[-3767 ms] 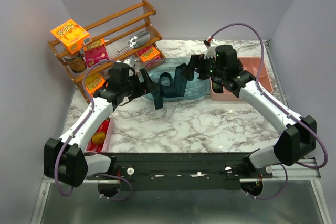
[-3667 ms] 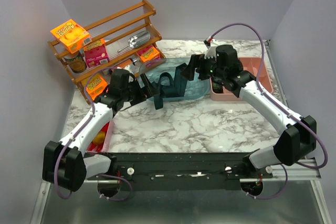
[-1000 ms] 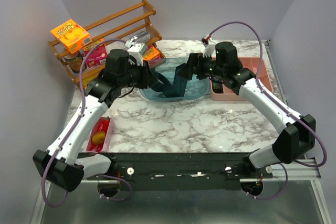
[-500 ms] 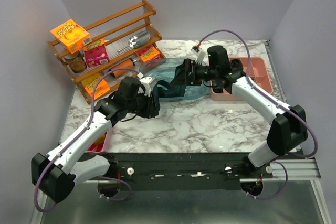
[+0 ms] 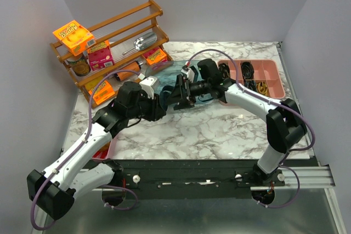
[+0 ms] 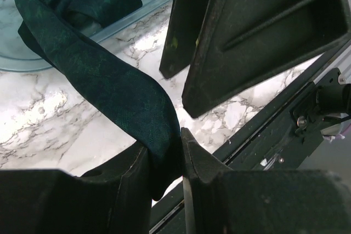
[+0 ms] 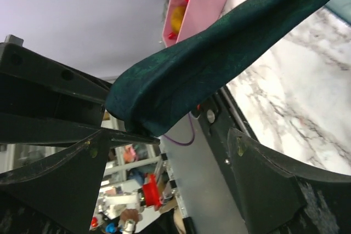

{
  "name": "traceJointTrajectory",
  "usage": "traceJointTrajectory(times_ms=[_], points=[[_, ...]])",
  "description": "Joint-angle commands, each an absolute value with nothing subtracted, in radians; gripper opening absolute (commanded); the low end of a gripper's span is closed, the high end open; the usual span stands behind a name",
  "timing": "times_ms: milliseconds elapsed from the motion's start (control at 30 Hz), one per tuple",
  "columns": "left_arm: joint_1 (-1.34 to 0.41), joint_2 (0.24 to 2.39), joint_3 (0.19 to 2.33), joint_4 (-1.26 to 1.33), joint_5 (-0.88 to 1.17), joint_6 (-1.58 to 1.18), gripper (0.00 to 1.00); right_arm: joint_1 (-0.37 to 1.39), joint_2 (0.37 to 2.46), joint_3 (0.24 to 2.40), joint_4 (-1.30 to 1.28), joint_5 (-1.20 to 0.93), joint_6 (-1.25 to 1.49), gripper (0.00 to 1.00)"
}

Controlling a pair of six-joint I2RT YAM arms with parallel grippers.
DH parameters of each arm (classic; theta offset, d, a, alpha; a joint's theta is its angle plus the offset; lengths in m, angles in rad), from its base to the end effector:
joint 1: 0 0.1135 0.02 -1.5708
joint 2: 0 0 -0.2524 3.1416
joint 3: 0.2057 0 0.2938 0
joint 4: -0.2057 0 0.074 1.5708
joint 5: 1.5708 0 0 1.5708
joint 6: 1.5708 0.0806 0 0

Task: Roll the ties
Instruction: Pick up the tie from the bin.

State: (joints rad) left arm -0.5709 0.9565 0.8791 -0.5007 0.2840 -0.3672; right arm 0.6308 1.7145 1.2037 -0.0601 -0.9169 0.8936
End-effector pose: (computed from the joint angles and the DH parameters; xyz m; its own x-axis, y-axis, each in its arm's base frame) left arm 0.2341 -0.1772 0.2746 -0.6862 0.0312 -0.7267 0.5034 0.7415 -0.4436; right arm 0.3175 0.3111 0.2086 -0.9734 -0.1238 -0.1930 -0.2226 0.3094 0.9245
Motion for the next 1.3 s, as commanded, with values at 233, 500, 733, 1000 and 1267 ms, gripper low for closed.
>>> traceJointTrajectory(times_ms=[233,500,733,1000,1267], points=[[-0.574,0.908,0.851,-0.477,0.301,-0.376,0.33,0.647,1.766,1.092,0.417,-1.035,1.261,0.95],[-0.575,0.902,0.841,-0.456,0.322,-0.394,0.33,0.655,1.828,1.12,0.522,-1.052,1.362,0.91],[-0.577,0.897,0.847,-0.456,0.313,-0.394,0.33,0.672,1.845,1.144,0.425,-1.058,1.308,0.87],[-0.581,0.899,0.845,-0.46,0.318,-0.396,0.34,0.692,1.891,1.192,0.456,-1.069,1.339,0.68],[-0.586,0.888,0.859,-0.486,0.282,-0.382,0.38,0.695,1.937,1.241,0.502,-1.069,1.37,0.12]])
